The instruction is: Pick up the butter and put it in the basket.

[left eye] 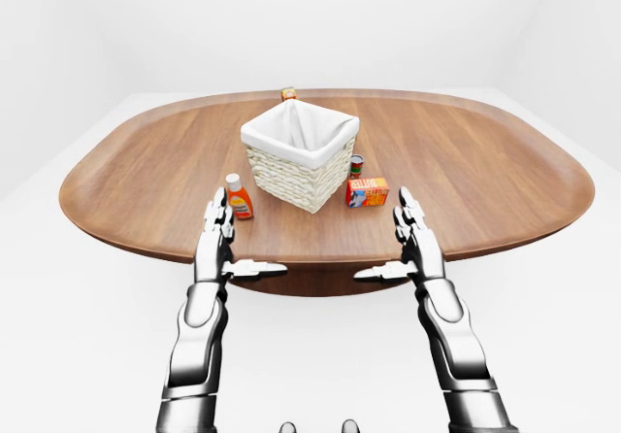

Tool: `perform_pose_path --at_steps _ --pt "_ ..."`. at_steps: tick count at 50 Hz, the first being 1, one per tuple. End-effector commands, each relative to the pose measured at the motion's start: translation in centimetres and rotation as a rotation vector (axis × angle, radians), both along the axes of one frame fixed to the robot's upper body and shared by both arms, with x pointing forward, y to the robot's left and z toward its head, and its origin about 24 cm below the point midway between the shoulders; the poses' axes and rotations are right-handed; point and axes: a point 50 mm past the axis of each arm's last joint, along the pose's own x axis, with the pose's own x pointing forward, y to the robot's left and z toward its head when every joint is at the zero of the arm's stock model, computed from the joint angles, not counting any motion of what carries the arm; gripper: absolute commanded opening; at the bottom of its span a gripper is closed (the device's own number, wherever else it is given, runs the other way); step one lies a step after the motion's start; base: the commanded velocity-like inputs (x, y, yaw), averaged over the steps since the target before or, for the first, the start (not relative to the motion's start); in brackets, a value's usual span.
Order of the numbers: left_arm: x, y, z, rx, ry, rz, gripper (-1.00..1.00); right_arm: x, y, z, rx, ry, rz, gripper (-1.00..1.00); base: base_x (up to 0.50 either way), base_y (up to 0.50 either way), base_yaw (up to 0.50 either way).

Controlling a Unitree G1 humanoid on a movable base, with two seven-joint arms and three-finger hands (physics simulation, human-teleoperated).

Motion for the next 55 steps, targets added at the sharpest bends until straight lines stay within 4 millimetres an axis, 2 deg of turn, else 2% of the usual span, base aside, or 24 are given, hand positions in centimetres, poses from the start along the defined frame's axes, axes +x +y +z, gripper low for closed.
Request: perform_pose_path --at_steps 1,6,7,15,21,26,55 --pt "1.3 0.6 3.8 0.007 -0.142 -0.011 1.00 1.2 0.3 3.1 -0.046 -0.119 0.024 1.00 0.00 0.00 0.00" --pt "2.1 0.9 5.8 0.014 -0.213 -0.022 1.00 1.8 0.3 5.3 -0.059 -0.203 0.036 1.00 0.00 0.00 0.00" --pt "2.7 1.2 7.6 0.020 -0.273 -0.033 1.00 2.8 0.2 7.0 -0.073 -0.257 0.036 1.00 0.00 0.00 0.00" --pt "3.3 1.8 11.4 0.027 -0.405 -0.031 1.00 3.8 0.0 10.0 -0.088 -0.355 0.050 1.00 0.00 0.00 0.00" --pt "3.9 2.3 13.3 0.014 -0.457 -0.019 1.00 4.4 -0.2 11.9 -0.103 -0.414 0.041 1.00 0.00 0.00 0.00" --pt "4.0 2.3 13.6 0.011 -0.463 -0.017 1.00 4.9 -0.4 12.0 -0.109 -0.405 0.042 1.00 0.11 0.00 0.00" --pt "4.1 2.3 13.8 0.014 -0.466 -0.017 1.00 4.2 -1.1 13.1 -0.111 -0.457 0.033 1.00 0.50 0.03 0.00"
